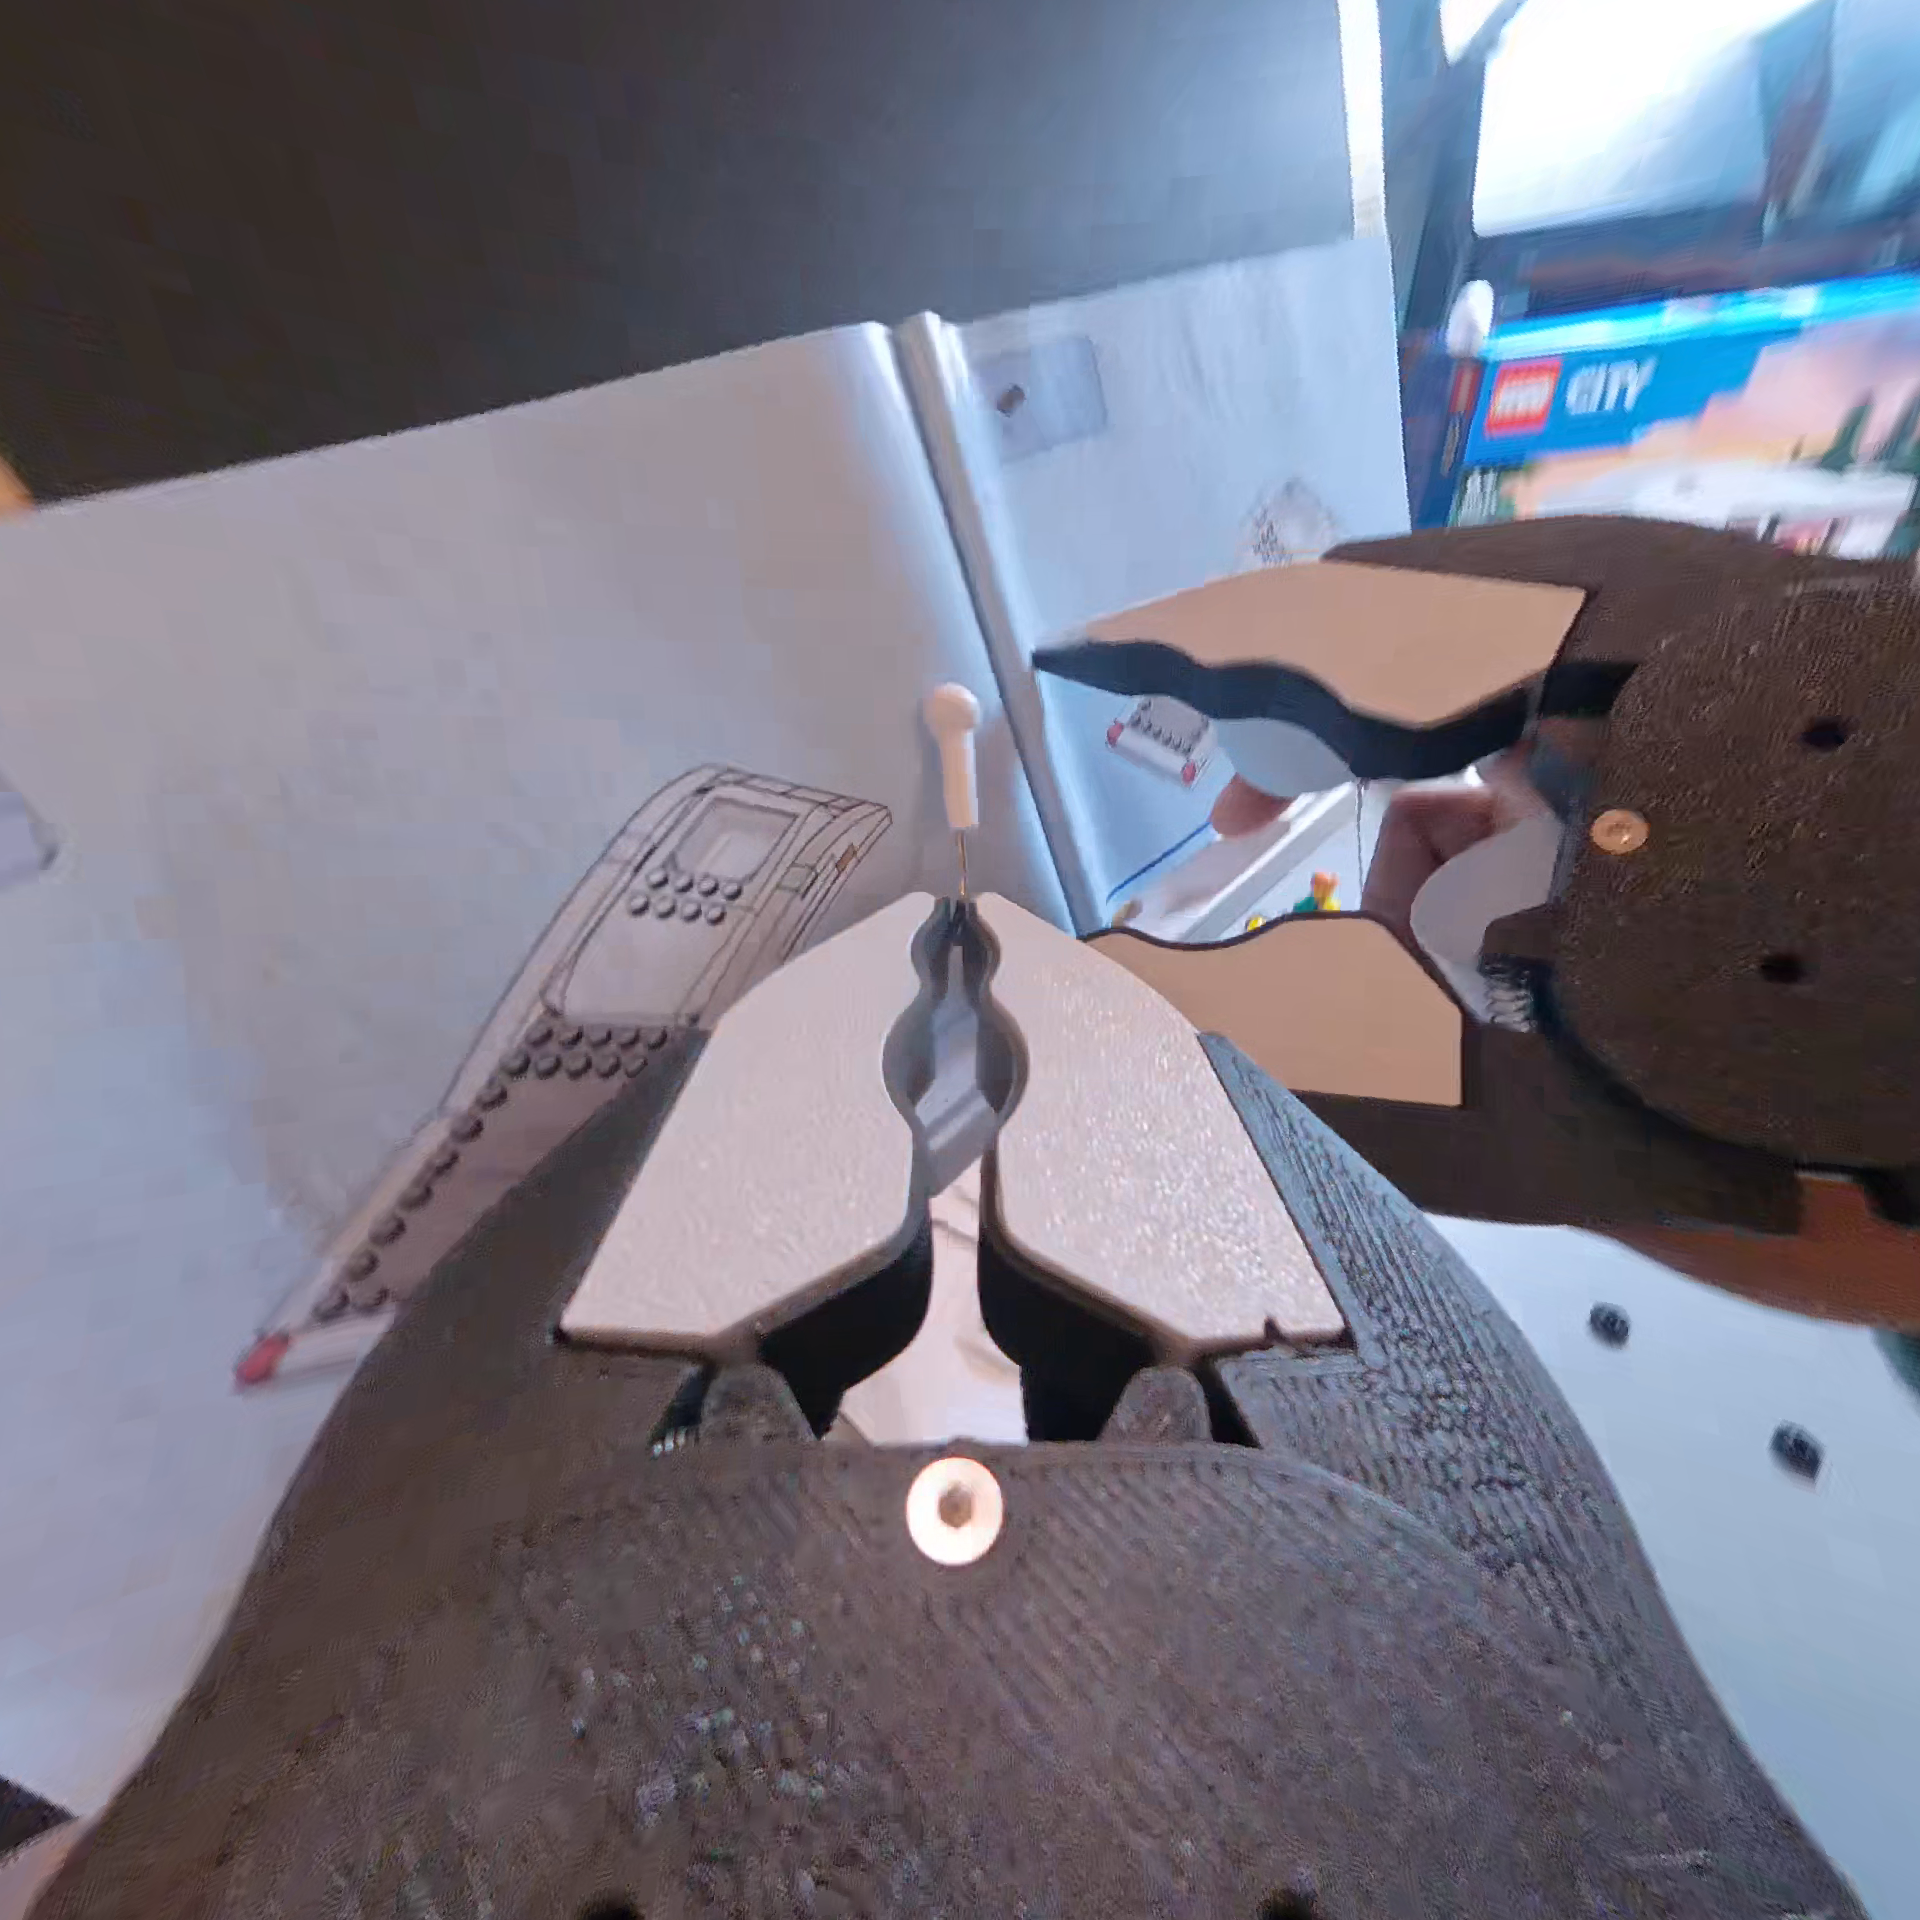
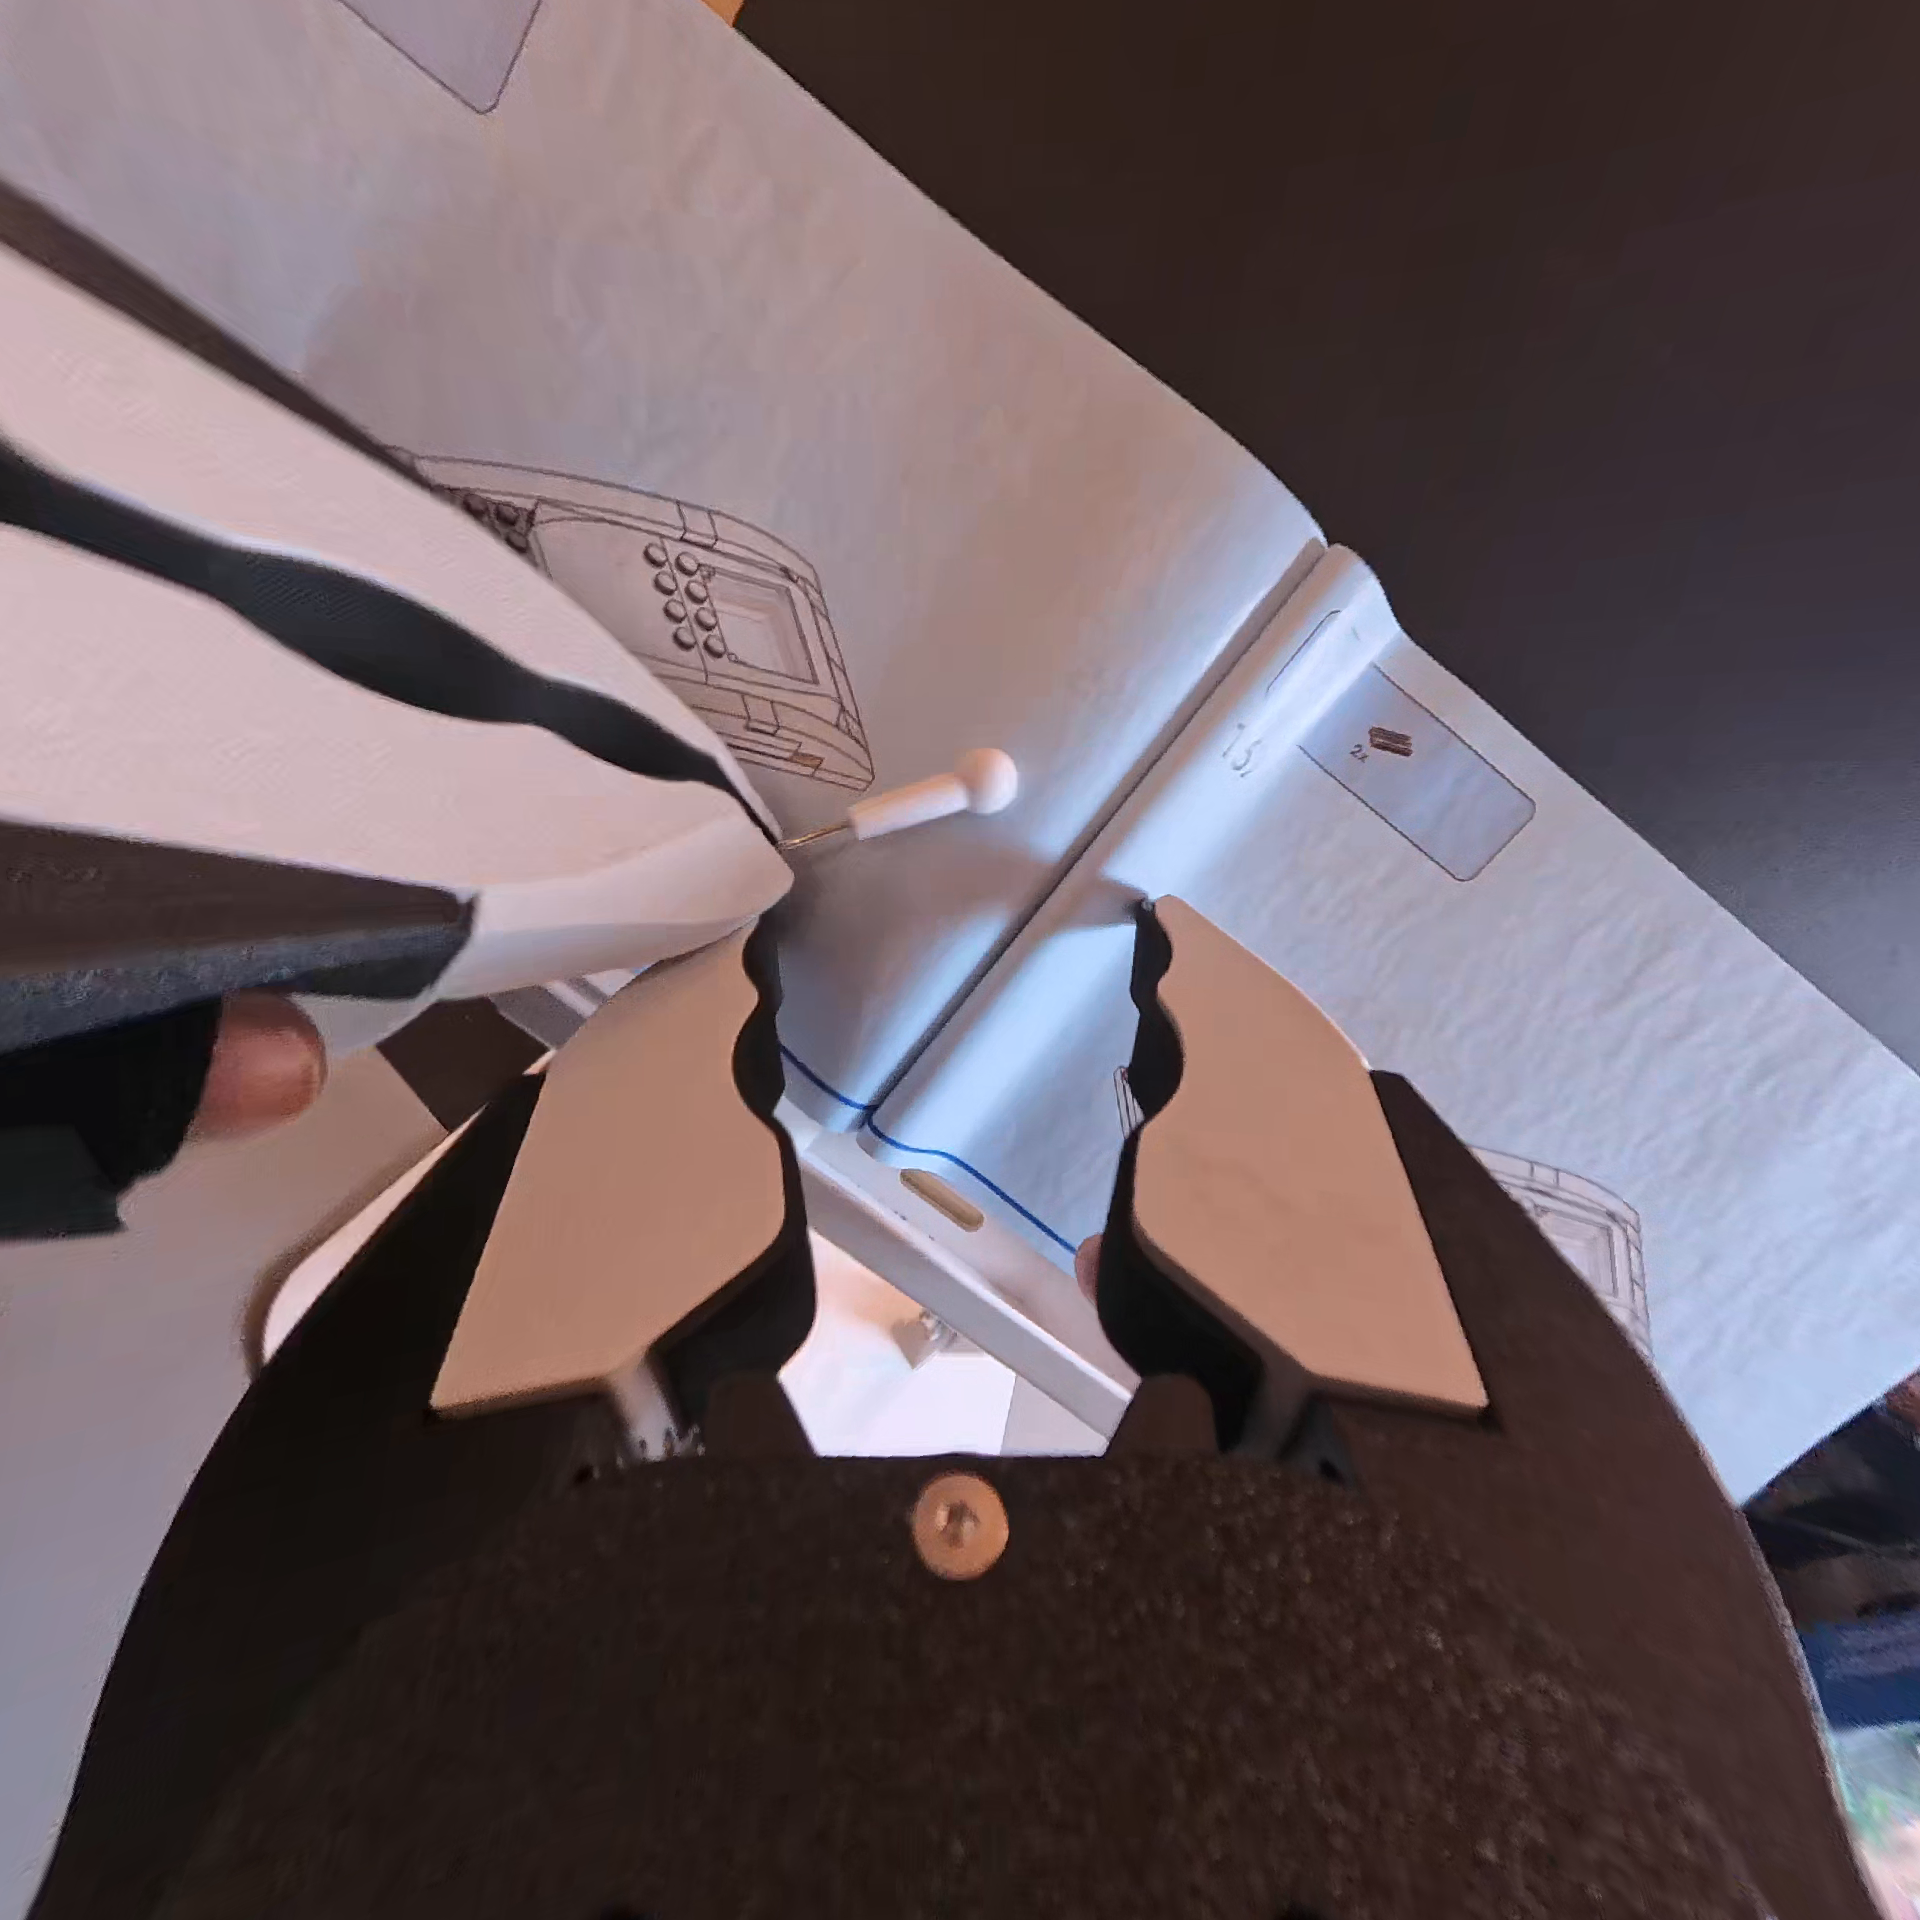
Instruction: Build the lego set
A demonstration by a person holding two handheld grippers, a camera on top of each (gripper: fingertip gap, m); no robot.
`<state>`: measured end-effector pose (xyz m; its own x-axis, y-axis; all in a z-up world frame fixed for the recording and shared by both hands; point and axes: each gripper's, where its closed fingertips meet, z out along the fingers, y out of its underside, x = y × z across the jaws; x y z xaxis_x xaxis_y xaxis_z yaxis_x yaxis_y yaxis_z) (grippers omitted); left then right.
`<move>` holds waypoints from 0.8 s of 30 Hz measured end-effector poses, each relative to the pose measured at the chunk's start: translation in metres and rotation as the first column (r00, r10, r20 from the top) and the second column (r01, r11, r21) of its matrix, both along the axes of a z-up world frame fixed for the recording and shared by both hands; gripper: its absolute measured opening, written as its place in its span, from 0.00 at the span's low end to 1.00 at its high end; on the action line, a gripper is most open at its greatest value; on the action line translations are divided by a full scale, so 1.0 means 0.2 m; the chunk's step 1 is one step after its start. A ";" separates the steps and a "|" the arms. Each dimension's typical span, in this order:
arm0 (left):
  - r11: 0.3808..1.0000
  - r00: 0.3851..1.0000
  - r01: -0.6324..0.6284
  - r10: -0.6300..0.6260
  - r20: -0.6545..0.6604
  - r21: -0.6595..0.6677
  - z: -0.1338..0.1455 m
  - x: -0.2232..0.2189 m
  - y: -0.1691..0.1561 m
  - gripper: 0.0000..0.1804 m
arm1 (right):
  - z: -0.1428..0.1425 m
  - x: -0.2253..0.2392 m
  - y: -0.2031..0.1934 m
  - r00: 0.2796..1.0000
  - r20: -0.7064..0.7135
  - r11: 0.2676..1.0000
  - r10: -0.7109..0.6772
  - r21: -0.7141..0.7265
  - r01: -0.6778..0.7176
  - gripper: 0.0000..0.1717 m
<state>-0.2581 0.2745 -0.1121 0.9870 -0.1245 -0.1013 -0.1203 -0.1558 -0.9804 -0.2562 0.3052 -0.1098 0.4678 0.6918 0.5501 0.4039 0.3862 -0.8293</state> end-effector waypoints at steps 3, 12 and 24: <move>0.992 0.995 0.088 -0.093 -0.048 -0.091 -0.02 0.03 0.00 0.01 | -0.01 0.01 -0.01 0.998 0.015 0.998 0.057 0.038 -0.057 0.39; 0.999 0.945 0.022 -0.037 -0.326 -0.048 0.07 0.13 0.00 0.00 | -0.03 0.34 0.10 0.994 -0.087 0.993 0.066 -0.095 -0.074 0.38; 0.954 0.740 -0.180 -0.029 -0.672 -0.240 -0.06 0.23 0.28 0.00 | -0.55 0.62 0.28 0.990 0.079 0.944 -0.116 -0.303 0.134 0.28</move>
<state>-0.2124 0.3304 -0.1243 0.6872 -0.1780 -0.7043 -0.6963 -0.4376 -0.5689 -0.1317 0.3617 -0.2200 0.5342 0.7694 0.3502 0.4849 0.0605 -0.8725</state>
